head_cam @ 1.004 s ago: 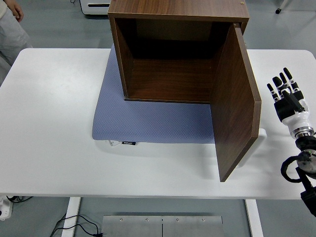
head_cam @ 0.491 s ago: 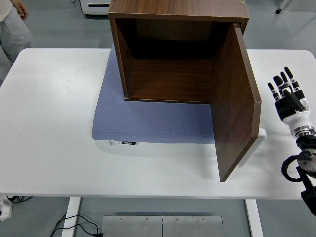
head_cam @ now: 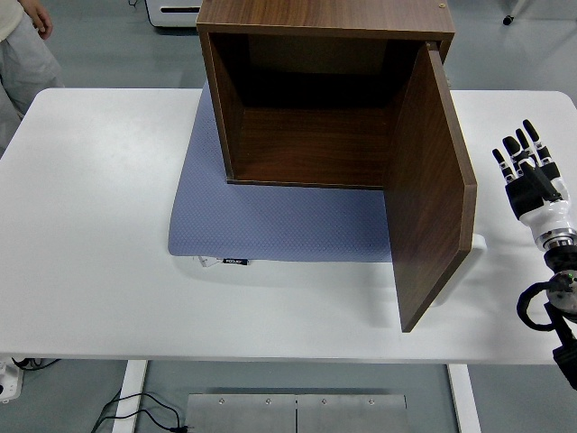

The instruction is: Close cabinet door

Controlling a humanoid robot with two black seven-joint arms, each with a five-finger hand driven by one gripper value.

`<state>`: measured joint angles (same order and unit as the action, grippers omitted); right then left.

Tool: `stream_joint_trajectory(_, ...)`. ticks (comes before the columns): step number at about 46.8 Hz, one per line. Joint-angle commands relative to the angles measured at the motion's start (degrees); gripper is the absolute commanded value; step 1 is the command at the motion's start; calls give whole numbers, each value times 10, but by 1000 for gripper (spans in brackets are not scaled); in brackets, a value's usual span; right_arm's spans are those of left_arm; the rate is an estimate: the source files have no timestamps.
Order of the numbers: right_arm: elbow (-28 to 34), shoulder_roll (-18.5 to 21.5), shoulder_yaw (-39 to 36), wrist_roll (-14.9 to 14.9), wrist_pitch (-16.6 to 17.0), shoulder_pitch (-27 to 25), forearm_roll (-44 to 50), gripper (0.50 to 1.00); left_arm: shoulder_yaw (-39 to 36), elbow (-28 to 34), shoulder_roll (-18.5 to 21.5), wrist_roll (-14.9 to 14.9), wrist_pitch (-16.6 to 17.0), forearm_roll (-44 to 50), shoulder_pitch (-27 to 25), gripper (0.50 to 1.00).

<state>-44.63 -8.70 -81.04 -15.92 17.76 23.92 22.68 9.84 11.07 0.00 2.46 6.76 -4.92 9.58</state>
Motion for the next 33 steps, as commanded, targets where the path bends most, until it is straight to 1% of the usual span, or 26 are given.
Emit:
stream_joint_trajectory(1, 1, 0, 0, -1, 0, 0, 0, 1000, 0, 0, 0, 0, 0, 0, 0, 1000)
stream_joint_trajectory(33, 0, 0, 1, -1, 1, 2, 0, 1000, 0, 0, 0, 0, -1, 0, 0, 1000)
